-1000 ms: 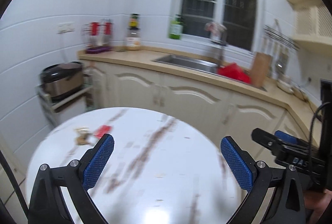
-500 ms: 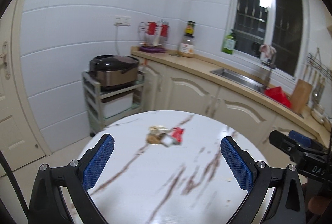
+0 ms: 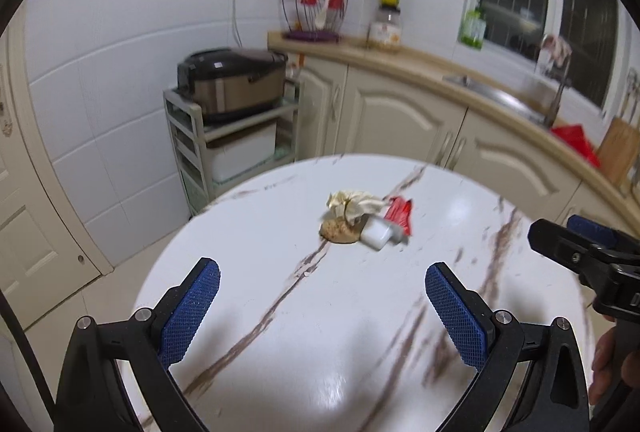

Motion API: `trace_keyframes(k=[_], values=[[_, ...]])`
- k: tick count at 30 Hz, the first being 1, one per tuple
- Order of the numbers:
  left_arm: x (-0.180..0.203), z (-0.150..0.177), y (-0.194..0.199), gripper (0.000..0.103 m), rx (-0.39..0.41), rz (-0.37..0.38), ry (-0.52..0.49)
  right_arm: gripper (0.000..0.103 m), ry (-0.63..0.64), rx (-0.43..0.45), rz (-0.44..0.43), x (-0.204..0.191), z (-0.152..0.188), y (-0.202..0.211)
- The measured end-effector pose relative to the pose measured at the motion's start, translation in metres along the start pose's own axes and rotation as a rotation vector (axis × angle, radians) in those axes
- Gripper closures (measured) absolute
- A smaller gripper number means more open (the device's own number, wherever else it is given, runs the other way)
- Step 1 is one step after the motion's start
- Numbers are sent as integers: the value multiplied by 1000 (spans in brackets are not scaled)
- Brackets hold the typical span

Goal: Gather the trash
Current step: 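Return both open tools from the bin to the table, then grasp the crumpled paper with the left tool while the right tool grasps the red wrapper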

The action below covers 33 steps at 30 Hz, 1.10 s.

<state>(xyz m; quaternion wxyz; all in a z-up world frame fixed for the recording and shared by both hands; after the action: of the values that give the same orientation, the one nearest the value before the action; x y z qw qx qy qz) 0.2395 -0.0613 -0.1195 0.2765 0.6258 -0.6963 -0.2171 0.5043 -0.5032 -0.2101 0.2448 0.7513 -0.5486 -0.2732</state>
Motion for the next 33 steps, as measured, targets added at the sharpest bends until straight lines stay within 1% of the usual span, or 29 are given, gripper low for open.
trace_keyframes(k=[5, 8, 10, 15, 17, 20, 21, 22, 23, 25, 26, 28, 29, 30, 32, 33], values=[[4, -38, -64, 1, -54, -6, 4, 0, -9, -86, -13, 11, 2, -50], [4, -61, -100, 1, -61, -13, -11, 0, -22, -125, -27, 16, 1, -80], [5, -70, -124, 1, -68, -15, -33, 0, -27, -139, -34, 18, -1, -94], [17, -89, -185, 2, -120, -33, -122, 0, -41, -162, -53, 21, -12, -127], [21, -94, -202, 1, -129, -22, -140, 1, -40, -174, -54, 22, -15, -137], [23, -104, -221, 3, -122, 11, -152, 1, -50, -188, -63, 24, -18, -149], [22, -105, -225, 7, -121, 27, -152, 1, -55, -191, -65, 25, -19, -153], [20, -100, -226, 15, -121, 46, -149, 1, -56, -191, -67, 26, -20, -156], [20, -104, -232, 20, -125, 82, -139, 2, -57, -193, -71, 26, -22, -158], [12, -98, -231, 45, -126, 134, -124, 2, -66, -195, -81, 26, -24, -163], [10, -100, -232, 51, -125, 156, -118, 2, -72, -195, -87, 26, -26, -165], [2, -101, -239, 78, -138, 155, -120, 4, -71, -196, -84, 25, -29, -169], [-3, -100, -245, 76, -149, 161, -121, 4, -67, -200, -79, 24, -29, -170], [-7, -98, -246, 76, -148, 177, -109, 4, -66, -202, -76, 24, -29, -171], [-16, -100, -249, 78, -145, 196, -80, 4, -74, -210, -76, 23, -28, -174], [-19, -101, -250, 81, -139, 196, -74, 4, -74, -212, -75, 23, -28, -175]])
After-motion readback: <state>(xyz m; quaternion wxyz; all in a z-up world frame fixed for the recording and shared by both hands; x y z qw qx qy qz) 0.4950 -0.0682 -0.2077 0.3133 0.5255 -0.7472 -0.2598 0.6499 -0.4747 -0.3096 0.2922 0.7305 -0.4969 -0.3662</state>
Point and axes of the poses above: each gripper's, at about its wrist camera, not at the fingertips, and y roughly against the way its jaws point, x to its right, z to its underside, the point moved 6 cm from there along -y, roughly the way its jaws point, and after that the axes turned 1 degree about y, right-handed, at the moved point
